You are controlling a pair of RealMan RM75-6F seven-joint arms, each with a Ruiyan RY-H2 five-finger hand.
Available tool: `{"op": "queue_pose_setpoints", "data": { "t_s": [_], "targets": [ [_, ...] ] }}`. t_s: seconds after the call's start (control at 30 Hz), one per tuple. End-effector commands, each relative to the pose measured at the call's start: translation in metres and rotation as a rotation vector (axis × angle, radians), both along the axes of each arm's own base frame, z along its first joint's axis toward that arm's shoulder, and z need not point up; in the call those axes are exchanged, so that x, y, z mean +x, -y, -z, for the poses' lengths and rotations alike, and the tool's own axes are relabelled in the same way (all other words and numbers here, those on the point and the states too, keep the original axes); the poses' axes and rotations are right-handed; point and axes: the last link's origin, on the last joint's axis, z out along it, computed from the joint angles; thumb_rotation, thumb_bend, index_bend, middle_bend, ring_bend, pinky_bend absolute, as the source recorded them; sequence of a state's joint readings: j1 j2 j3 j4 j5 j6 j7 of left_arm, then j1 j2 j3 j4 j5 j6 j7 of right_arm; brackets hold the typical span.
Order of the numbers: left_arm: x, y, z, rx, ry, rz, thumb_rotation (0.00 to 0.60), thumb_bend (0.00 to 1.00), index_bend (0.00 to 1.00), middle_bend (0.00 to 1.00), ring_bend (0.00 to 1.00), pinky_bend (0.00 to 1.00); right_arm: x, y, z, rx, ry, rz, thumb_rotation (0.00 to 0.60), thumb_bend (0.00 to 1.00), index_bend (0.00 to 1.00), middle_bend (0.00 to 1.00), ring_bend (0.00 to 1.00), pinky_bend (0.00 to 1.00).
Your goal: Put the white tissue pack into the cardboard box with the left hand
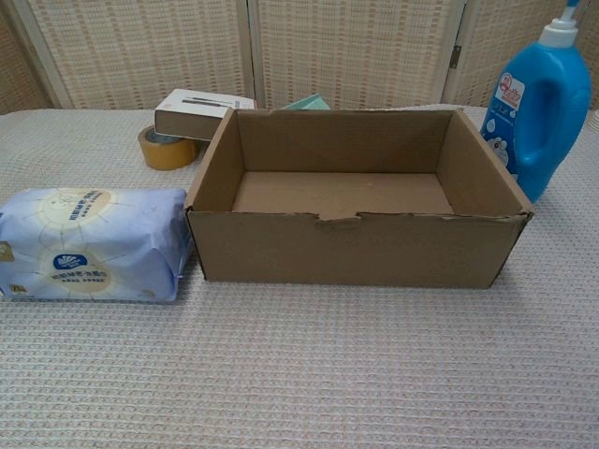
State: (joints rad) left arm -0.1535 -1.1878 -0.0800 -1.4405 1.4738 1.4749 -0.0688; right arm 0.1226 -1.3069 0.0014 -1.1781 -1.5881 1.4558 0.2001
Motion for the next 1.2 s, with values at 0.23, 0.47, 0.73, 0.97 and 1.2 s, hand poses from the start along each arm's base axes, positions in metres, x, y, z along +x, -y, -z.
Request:
{"op": "queue_pose_setpoints", "data": {
  "t_s": [0.23, 0.47, 0.73, 0.97, 1.2],
  "targets": [
    [0.001, -0.002, 0.002, -0.01, 0.004, 0.003, 0.6, 0.21, 0.0, 0.0, 0.0, 0.06, 0.001, -0.001, 0.001, 0.007, 0.006, -0.006, 0.6, 0.0, 0.1, 0.0, 0.0, 0.0],
    [0.003, -0.008, -0.001, -0.012, -0.035, -0.012, 0.6, 0.21, 0.0, 0.0, 0.0, 0.06, -0.001, 0.002, 0.002, 0.004, 0.0, 0.007, 0.6, 0.0, 0.1, 0.0, 0.0, 0.0],
    [0.026, -0.002, -0.015, -0.103, -0.039, -0.071, 0.6, 0.19, 0.0, 0.0, 0.0, 0.06, -0.006, 0.005, 0.007, 0.012, -0.017, 0.033, 0.6, 0.0, 0.09, 0.0, 0.0, 0.0],
    [0.068, 0.006, -0.025, -0.202, -0.103, -0.092, 0.6, 0.19, 0.0, 0.0, 0.0, 0.06, -0.009, 0.006, 0.011, 0.021, -0.023, 0.04, 0.6, 0.0, 0.09, 0.0, 0.0, 0.0],
    [0.101, 0.004, -0.011, -0.329, -0.1, -0.085, 0.6, 0.19, 0.0, 0.0, 0.0, 0.06, -0.012, 0.006, 0.013, 0.035, -0.025, 0.049, 0.6, 0.0, 0.09, 0.0, 0.0, 0.0]
  ]
}}
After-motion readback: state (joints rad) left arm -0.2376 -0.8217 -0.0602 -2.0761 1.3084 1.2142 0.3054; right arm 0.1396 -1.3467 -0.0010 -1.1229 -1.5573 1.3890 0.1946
